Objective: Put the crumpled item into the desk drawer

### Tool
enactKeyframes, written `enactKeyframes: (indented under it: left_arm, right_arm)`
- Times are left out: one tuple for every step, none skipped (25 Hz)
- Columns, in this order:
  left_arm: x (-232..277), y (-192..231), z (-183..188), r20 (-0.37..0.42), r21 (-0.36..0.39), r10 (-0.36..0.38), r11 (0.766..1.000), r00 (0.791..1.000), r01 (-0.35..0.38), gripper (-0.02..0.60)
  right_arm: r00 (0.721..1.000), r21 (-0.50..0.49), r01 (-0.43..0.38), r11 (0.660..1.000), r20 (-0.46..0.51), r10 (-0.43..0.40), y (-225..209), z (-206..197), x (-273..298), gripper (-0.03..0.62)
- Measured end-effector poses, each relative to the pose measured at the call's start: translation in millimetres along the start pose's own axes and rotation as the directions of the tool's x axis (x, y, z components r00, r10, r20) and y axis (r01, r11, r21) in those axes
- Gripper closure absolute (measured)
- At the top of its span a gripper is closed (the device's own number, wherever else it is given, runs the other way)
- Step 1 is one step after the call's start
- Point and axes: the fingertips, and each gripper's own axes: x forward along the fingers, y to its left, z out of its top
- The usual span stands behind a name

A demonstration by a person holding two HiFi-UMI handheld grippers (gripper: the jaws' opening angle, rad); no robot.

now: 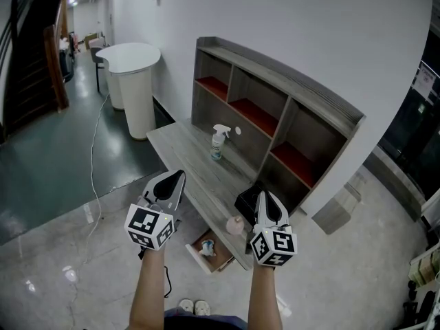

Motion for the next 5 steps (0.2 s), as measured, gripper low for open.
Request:
enactKeyframes:
  left_arm:
    - [-0.6, 0.0, -0.7, -0.001, 0.0, 0.0, 1.0, 1.0, 0.0, 0.578]
    - [-1.1, 0.2, -1.3, -0.001, -0.001, 0.001, 1.0, 1.0, -0.001, 0.578]
    - [-1.2, 0.4, -1.7, 0.0, -0.002, 0.001, 1.0, 1.0, -0.001, 0.578]
    - [-1.0, 0.6, -2.1, 0.0, -0.002, 0.001, 1.0, 1.0, -0.001, 0.578]
    - [-0.8, 0.7, -2.4, 0.0, -0.003, 0.001, 1.0, 1.0, -0.001, 0.578]
  right_arm:
    - [1.0, 0.0, 0.0, 1.0, 0.0, 0.0, 0.3, -0.7, -0.5, 0.585]
    - [1.0, 0.001, 0.0, 1.0, 0.0, 0.0, 0.4, -1.3, -0.7, 0.585]
    - [1.0, 0.002, 0.0, 1.0, 0.0, 0.0, 0.3, -1.7, -0.8, 0.585]
    - [1.0, 0.003, 0.0, 1.0, -0.001, 0.0, 0.0, -2.1, -0.7, 0.585]
    - [1.0, 0.004, 0.001, 1.0, -0.001, -0.001, -0.4, -2.5, -0.6, 0.585]
